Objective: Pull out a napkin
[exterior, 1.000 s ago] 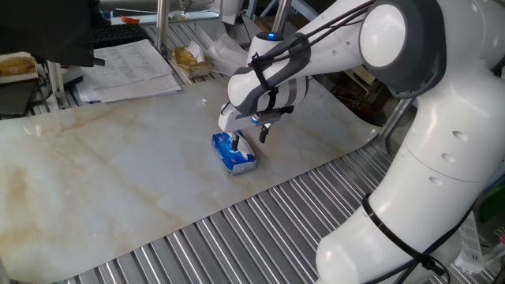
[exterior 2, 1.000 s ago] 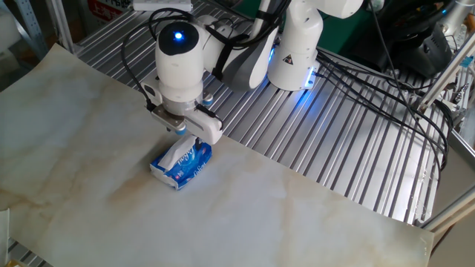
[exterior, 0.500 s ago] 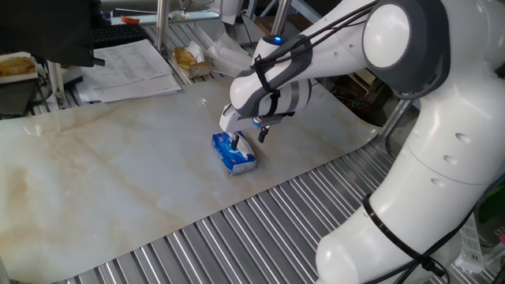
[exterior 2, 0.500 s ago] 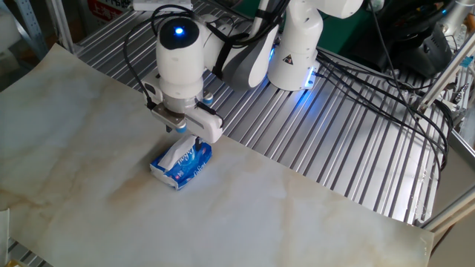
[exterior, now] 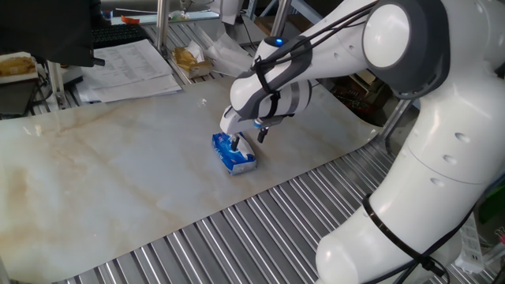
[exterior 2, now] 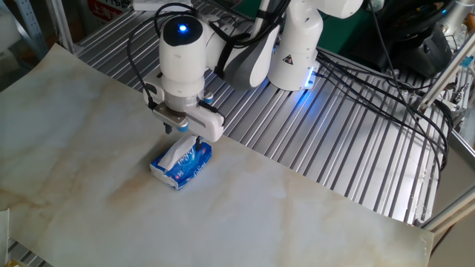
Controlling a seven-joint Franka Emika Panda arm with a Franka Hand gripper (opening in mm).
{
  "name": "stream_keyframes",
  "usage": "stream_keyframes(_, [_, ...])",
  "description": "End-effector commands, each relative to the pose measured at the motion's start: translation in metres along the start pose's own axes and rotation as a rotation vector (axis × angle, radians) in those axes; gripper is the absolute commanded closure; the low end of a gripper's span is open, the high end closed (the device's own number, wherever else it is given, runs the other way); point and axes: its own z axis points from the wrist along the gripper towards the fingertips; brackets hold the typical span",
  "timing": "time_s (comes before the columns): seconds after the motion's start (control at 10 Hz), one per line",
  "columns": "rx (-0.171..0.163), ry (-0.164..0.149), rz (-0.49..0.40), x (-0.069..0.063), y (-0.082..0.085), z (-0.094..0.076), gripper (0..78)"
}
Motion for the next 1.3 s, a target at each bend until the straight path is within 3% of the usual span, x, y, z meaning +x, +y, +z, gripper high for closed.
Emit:
stream_keyframes(0.1, [0.0,-0.002,-0.001,0.0018,0.0015,0.0084,0.1])
stream_keyframes(1.3, [-0.012,-0.003,-0.028,0.0018,0.0014,0.0093,0.1])
